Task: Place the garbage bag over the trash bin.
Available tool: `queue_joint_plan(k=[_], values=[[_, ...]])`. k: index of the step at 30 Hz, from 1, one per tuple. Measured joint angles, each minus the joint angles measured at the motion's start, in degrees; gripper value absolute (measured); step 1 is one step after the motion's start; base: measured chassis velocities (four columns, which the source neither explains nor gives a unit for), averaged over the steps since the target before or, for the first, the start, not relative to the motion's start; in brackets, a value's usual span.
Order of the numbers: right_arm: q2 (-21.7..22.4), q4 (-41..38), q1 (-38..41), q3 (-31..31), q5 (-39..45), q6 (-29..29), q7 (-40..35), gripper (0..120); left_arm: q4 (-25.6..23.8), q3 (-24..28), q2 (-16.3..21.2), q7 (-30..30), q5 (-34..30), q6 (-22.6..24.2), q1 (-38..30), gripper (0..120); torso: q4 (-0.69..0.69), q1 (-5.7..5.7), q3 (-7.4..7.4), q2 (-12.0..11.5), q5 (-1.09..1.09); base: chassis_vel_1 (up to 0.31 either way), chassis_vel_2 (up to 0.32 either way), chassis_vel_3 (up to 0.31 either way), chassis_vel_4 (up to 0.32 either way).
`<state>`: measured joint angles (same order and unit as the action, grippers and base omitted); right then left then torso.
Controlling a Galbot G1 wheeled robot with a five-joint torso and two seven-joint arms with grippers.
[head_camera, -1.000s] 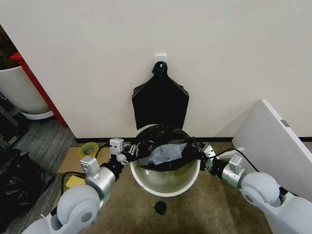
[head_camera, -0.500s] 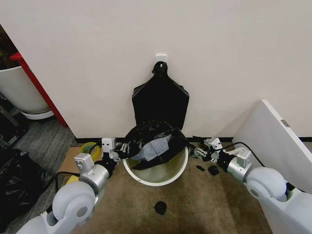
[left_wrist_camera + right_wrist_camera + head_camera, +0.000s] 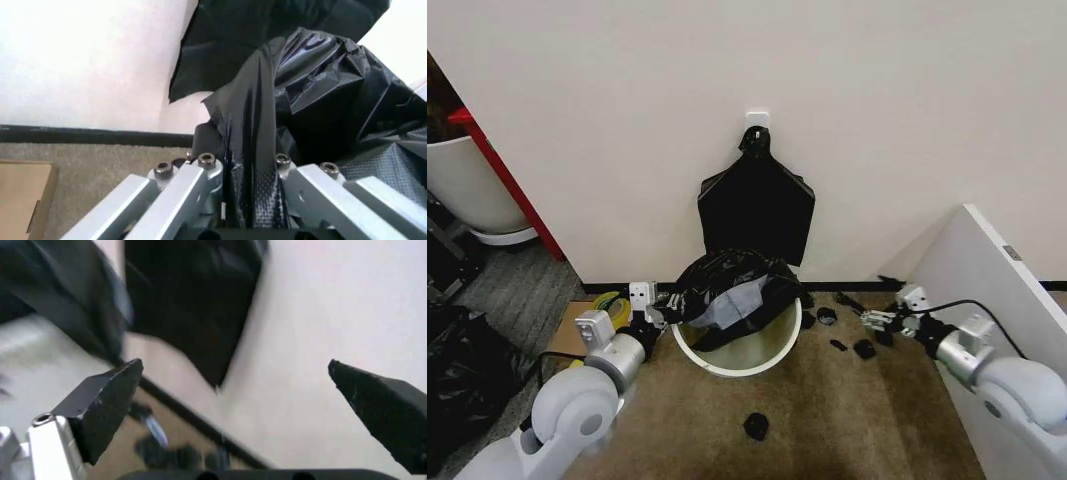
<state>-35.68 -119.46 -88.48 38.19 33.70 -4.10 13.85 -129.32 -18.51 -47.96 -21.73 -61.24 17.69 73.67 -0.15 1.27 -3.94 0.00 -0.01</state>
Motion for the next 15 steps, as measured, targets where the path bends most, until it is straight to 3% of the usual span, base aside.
queue_joint_plan(k=[4,5,10,11,15], values=[[0.6,-2.4,-1.1,1.8,-4.3,-7.4,9.0,100,0.0,-0.8,0.4,0.0,-0.9,1.3,0.1,5,0.01,0.0,0.0,0.0,0.01,0.0,0.0,0.0,0.0],[0.7,-2.8,-0.4,1.5,-9.0,-9.4,12.1,100,-0.2,-0.9,0.6,0.0,-1.1,1.7,0.1,5,0.02,0.0,0.0,0.0,0.01,0.0,0.0,0.0,0.0],[1.1,-3.4,3.5,-2.5,-19.5,-11.5,15.2,100,-1.2,-1.0,1.0,0.2,-1.8,2.5,0.1,5,0.01,0.0,0.0,0.0,0.03,0.0,0.0,0.0,0.0],[1.7,-4.3,5.8,-5.7,-21.5,-11.4,15.3,100,-2.0,-0.9,1.1,0.3,-1.9,3.0,0.1,5,0.02,0.0,0.0,0.0,0.04,0.0,0.0,0.0,0.0],[2.2,-6.4,7.7,-9.7,-22.4,-10.5,15.1,100,-2.5,-0.3,1.4,0.4,-2.0,3.5,0.0,5,0.02,0.0,0.0,0.0,0.01,0.0,0.0,0.0,0.0]])
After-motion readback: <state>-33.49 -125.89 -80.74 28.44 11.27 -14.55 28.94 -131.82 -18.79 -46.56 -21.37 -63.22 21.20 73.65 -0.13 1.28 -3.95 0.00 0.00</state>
